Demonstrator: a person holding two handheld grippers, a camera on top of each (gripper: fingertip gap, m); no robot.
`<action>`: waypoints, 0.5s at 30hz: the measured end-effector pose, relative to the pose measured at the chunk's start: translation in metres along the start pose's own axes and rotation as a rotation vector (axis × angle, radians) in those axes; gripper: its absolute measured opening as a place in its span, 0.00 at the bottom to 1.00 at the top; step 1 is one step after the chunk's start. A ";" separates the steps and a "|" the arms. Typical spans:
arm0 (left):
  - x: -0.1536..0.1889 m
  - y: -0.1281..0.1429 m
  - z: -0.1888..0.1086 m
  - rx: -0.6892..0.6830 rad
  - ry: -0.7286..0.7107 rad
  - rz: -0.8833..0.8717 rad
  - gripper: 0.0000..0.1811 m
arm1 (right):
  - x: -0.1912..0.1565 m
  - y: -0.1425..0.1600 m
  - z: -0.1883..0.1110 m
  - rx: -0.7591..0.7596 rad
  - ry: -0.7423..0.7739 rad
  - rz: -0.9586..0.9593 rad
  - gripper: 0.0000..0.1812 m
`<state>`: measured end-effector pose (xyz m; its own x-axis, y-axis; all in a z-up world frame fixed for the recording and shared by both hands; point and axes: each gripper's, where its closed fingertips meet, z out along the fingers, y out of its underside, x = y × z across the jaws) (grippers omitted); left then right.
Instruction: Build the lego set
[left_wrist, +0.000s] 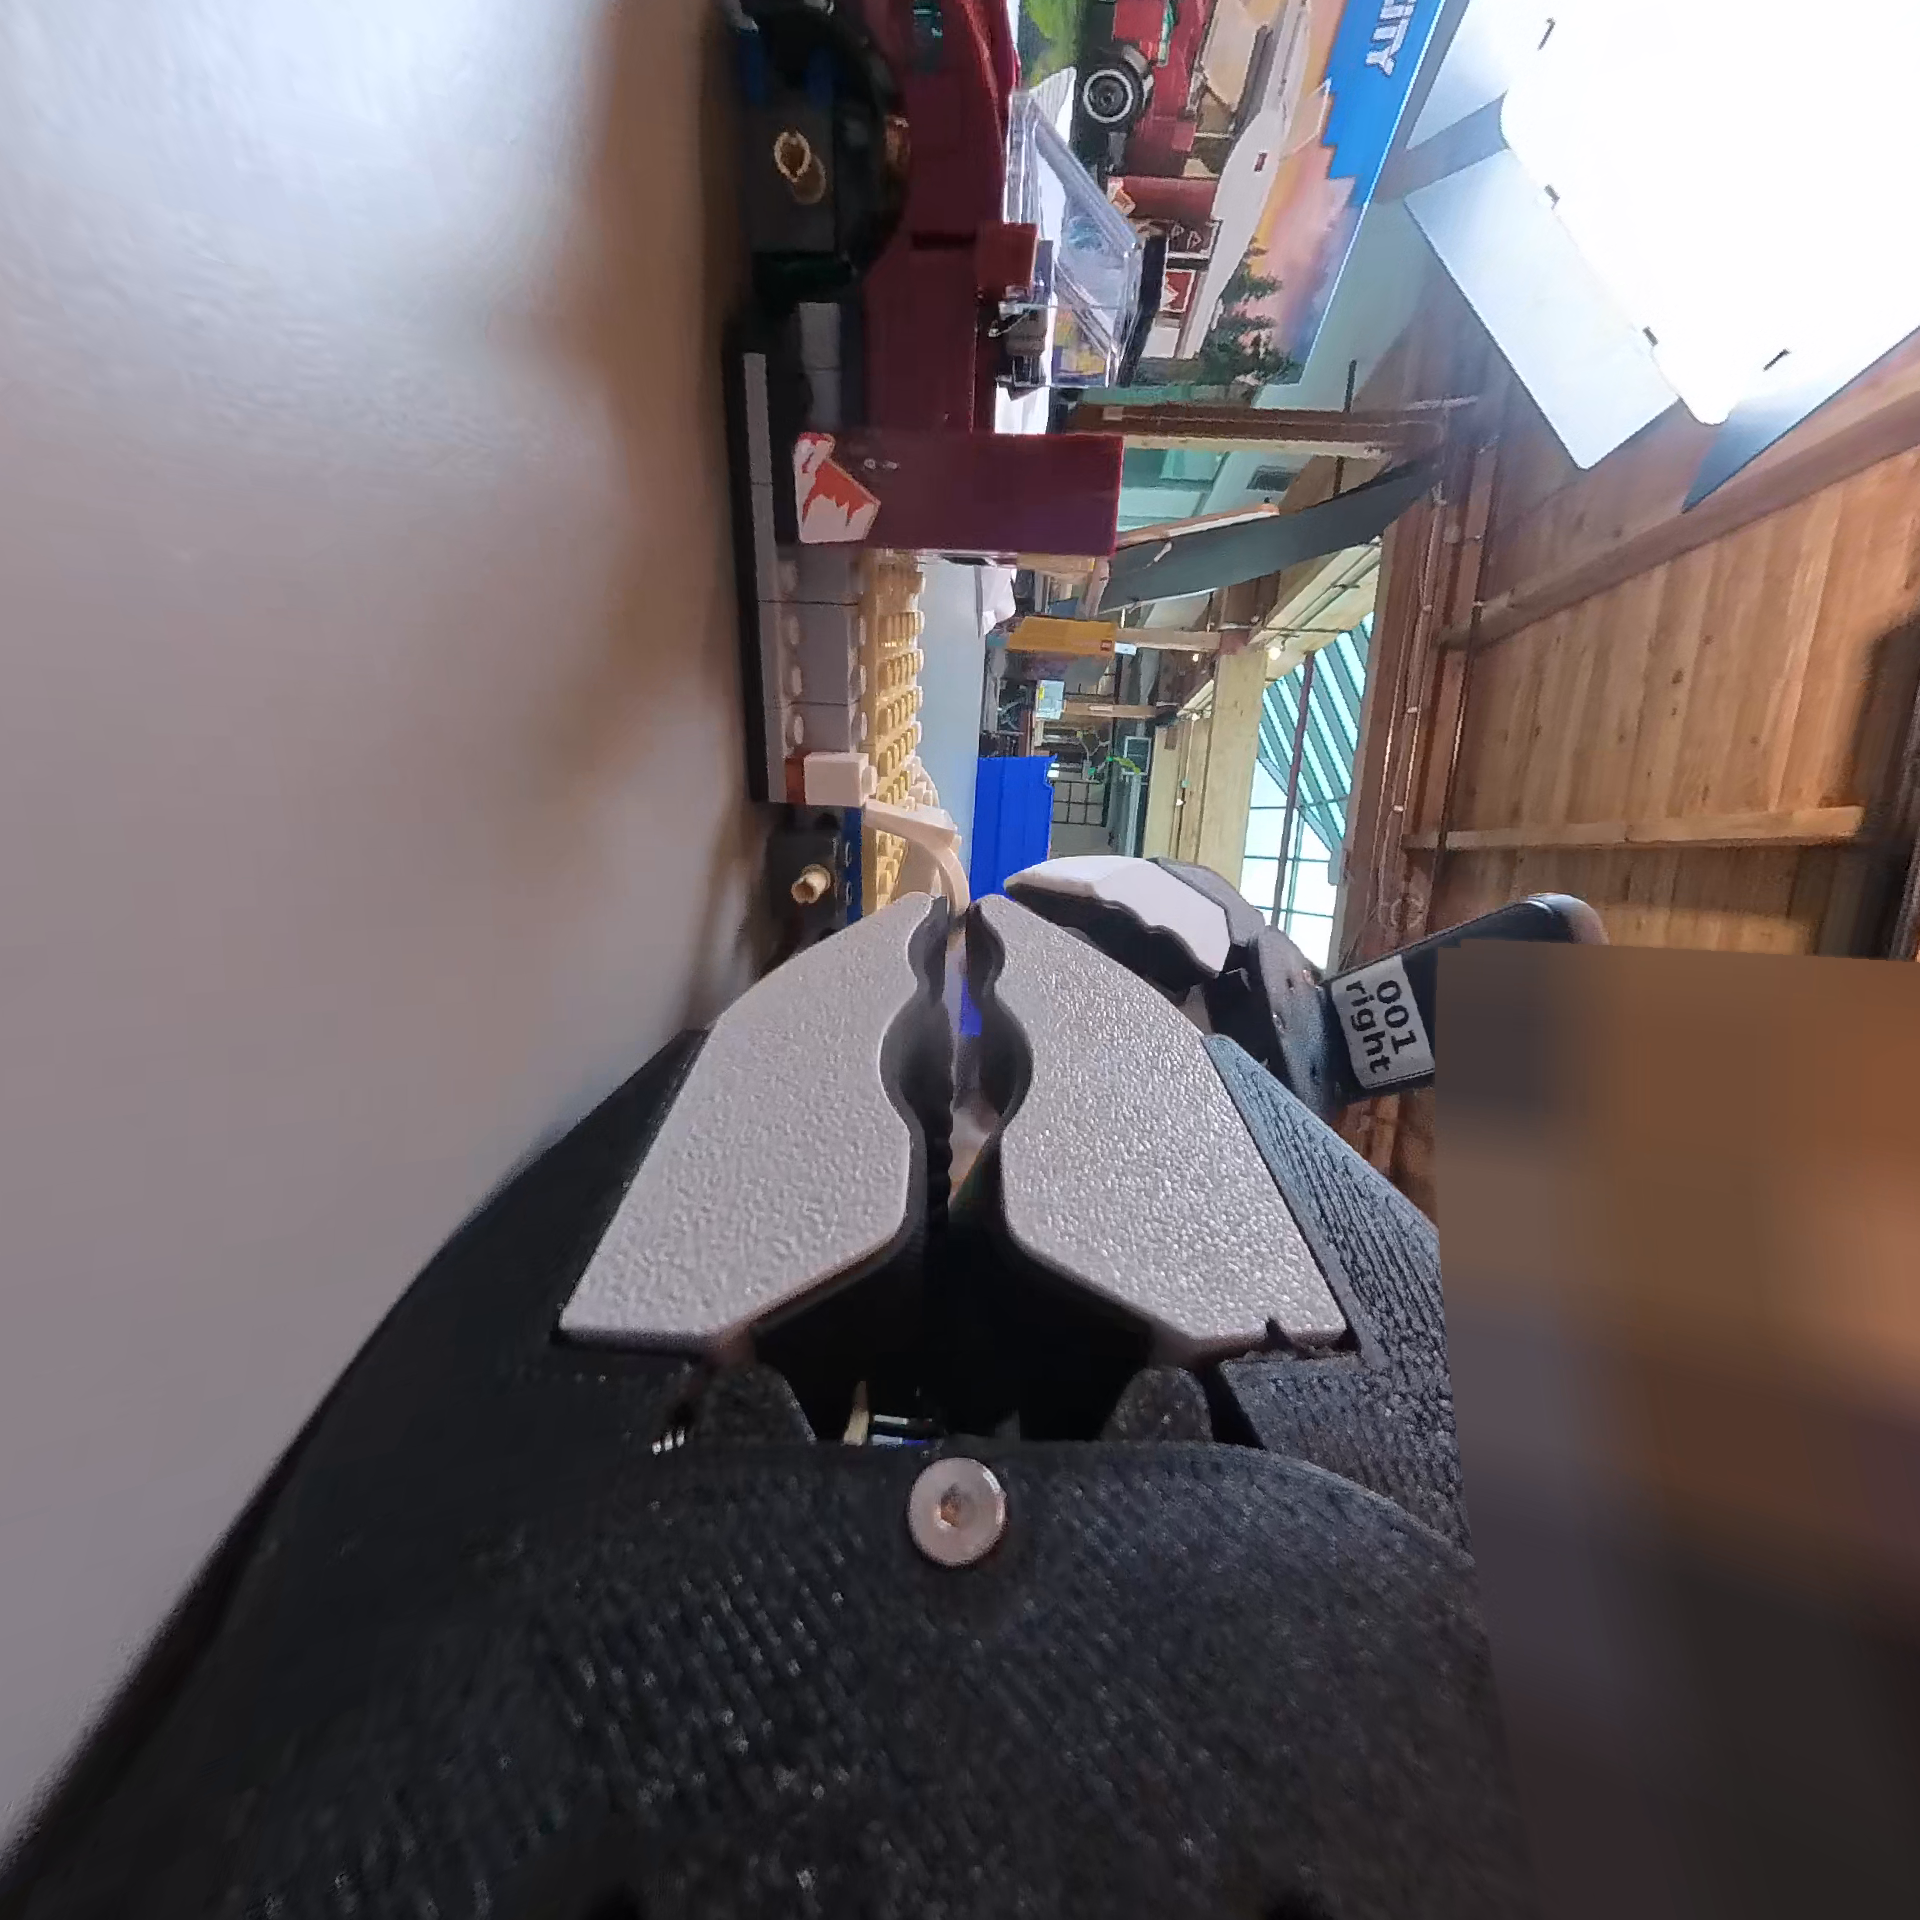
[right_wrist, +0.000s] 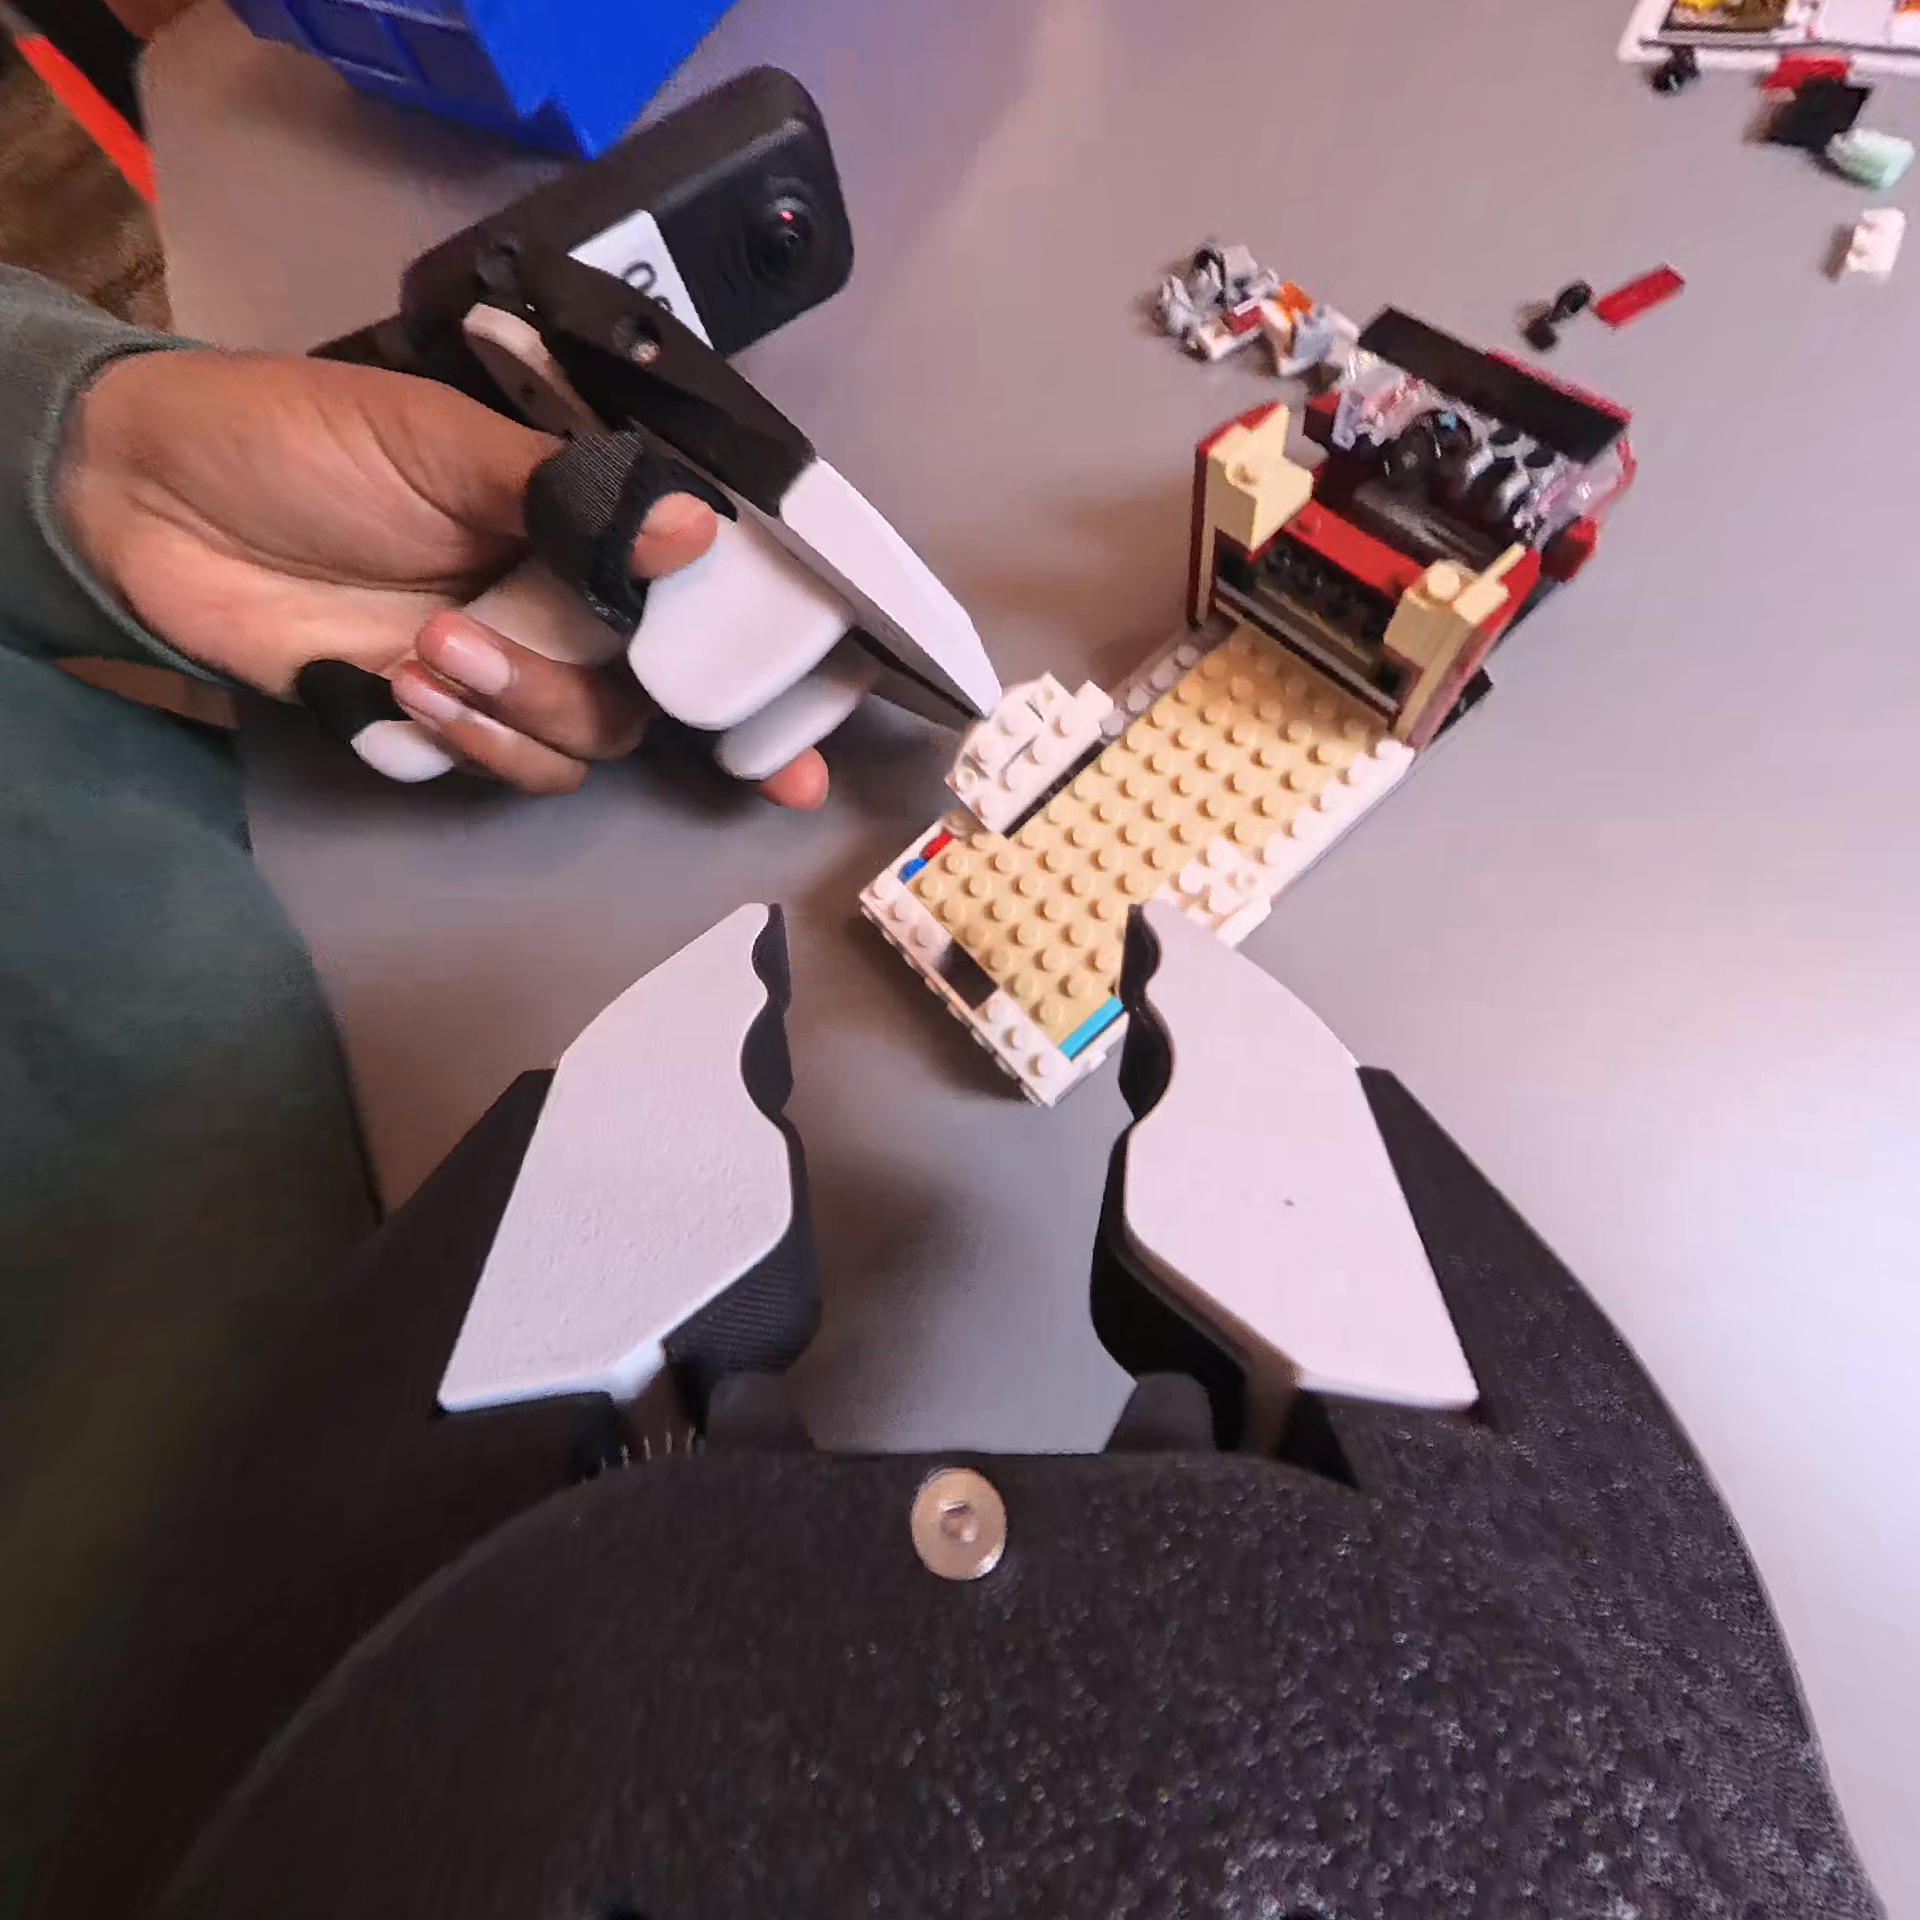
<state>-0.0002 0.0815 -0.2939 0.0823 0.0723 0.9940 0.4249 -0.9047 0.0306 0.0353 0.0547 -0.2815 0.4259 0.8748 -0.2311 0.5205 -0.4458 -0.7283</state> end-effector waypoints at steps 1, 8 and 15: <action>0.000 0.000 0.000 0.005 -0.003 -0.007 0.02 | 0.000 -0.004 0.001 0.004 -0.018 -0.030 0.33; -0.001 -0.002 -0.002 0.030 -0.008 -0.060 0.02 | 0.004 -0.018 0.010 -0.002 -0.096 -0.198 0.30; 0.002 -0.002 0.002 0.010 0.015 -0.091 0.02 | 0.009 -0.020 0.021 -0.022 -0.110 -0.246 0.29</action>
<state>0.0006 0.0844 -0.2926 0.0297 0.1473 0.9887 0.4391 -0.8905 0.1195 0.0130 0.0749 -0.2829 0.2022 0.9722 -0.1184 0.6146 -0.2201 -0.7575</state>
